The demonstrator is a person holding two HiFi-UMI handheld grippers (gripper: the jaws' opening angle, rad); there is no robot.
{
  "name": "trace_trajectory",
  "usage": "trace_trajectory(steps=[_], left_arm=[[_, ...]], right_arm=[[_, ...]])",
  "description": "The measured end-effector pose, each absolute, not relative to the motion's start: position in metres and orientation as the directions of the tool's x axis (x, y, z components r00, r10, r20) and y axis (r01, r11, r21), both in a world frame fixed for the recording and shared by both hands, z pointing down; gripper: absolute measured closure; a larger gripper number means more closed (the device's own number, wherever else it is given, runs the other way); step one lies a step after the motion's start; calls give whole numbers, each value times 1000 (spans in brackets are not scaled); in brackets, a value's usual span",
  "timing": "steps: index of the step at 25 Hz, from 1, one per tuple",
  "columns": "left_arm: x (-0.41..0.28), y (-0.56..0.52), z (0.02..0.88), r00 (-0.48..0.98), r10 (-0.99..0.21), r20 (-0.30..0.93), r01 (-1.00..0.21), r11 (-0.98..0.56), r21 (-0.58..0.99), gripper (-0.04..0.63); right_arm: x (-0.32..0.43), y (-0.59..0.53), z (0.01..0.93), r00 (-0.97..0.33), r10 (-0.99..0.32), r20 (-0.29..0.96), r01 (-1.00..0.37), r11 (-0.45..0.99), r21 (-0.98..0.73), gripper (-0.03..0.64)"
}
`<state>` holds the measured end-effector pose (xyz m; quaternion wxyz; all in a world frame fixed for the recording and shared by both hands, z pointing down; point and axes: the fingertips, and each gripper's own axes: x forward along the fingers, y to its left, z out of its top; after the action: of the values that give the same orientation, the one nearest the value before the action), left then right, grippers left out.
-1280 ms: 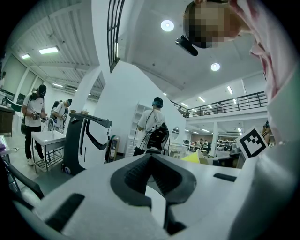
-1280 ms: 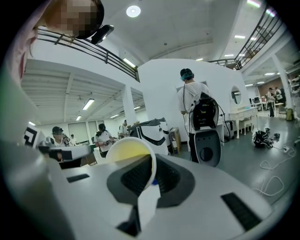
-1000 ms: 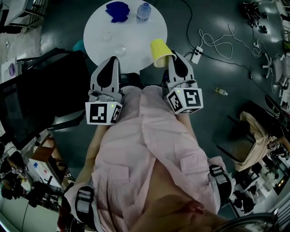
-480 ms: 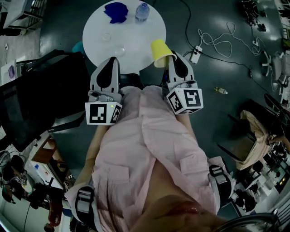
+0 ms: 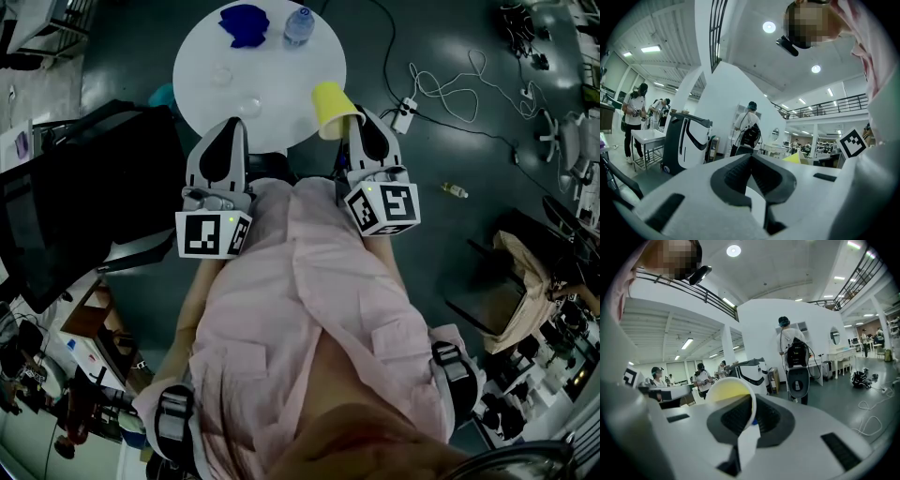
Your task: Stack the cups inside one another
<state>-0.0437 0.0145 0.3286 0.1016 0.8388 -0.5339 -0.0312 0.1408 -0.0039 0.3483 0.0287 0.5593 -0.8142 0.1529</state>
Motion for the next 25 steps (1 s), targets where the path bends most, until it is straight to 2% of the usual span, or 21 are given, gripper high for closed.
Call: trace_trajectory(steps=[17,25], left_arm=[[-82,3,319,421,-906,46,-887,-401,230,580],[-86,-5,312,472,-880,56,-863,-447,236,580]], right_arm=[[101,-34,342,-433,-857,279,-897,381,-223,581],[87,-38,344,-426,-845,323,-900,360,-245,581]])
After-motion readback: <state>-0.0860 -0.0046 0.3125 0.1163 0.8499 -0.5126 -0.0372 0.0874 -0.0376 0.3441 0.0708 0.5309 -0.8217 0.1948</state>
